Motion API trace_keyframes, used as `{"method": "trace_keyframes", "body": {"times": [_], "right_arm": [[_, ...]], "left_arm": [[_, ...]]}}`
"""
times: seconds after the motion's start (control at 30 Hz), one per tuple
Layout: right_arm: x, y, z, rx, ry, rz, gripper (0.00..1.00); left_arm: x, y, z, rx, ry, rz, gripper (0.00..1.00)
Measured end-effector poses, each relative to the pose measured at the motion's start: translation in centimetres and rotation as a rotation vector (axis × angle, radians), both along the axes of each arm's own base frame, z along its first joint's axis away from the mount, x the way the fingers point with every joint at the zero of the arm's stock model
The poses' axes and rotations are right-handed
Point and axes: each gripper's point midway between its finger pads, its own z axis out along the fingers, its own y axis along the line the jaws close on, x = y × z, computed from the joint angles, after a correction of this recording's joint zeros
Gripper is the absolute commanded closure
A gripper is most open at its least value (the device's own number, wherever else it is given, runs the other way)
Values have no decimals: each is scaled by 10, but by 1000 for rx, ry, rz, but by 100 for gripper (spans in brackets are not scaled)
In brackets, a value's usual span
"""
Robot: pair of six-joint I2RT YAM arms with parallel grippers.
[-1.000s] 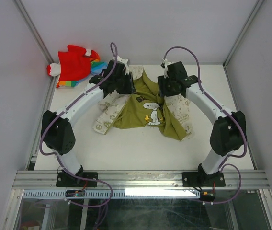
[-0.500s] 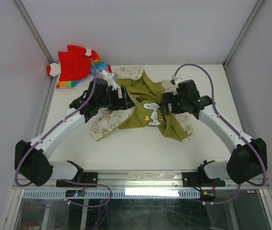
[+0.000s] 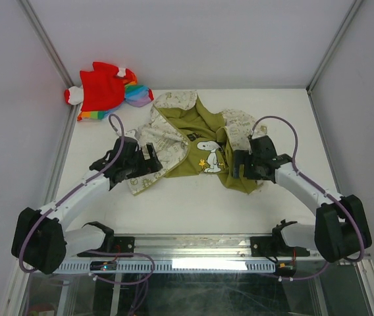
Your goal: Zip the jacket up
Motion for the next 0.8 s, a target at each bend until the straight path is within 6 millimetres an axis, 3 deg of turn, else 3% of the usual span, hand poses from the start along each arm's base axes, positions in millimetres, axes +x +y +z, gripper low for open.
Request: {"method": "trace_keyframes", "body": {"times": [0.13,0.37,0.5,0.8], "right_arm": [[2,-2,-14,-13,23,-18,3],[-4,16,-24,55,59,37,21],[-16,46,-19,144,78,136,31],[-58,136,14,347,97,416,39]], "left_arm": [[2,0,-23,24,54,9,1],[-17,-16,-60,16,149,-48,11],[-35,-40,-66,-18,180,-127,15],[-83,-126,-60,-188,217,-376,16]]}}
